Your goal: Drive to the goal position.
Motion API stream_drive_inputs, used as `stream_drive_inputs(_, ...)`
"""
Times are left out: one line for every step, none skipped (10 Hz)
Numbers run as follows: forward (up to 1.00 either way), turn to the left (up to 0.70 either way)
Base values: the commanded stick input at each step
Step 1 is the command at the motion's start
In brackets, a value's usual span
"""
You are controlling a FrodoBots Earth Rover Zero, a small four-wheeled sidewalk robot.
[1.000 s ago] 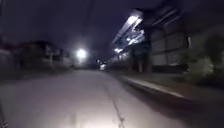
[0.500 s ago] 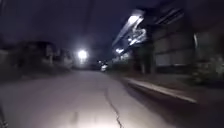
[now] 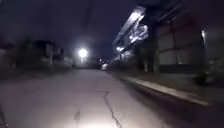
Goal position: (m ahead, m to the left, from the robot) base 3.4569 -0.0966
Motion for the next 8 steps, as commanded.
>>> stream_drive_inputs(0.70, 0.00)
stream_drive_inputs(0.70, 0.00)
stream_drive_inputs(0.70, 0.00)
stream_drive_inputs(0.70, 0.00)
stream_drive_inputs(0.70, 0.00)
stream_drive_inputs(0.70, 0.00)
stream_drive_inputs(0.70, 0.00)
stream_drive_inputs(0.70, 0.00)
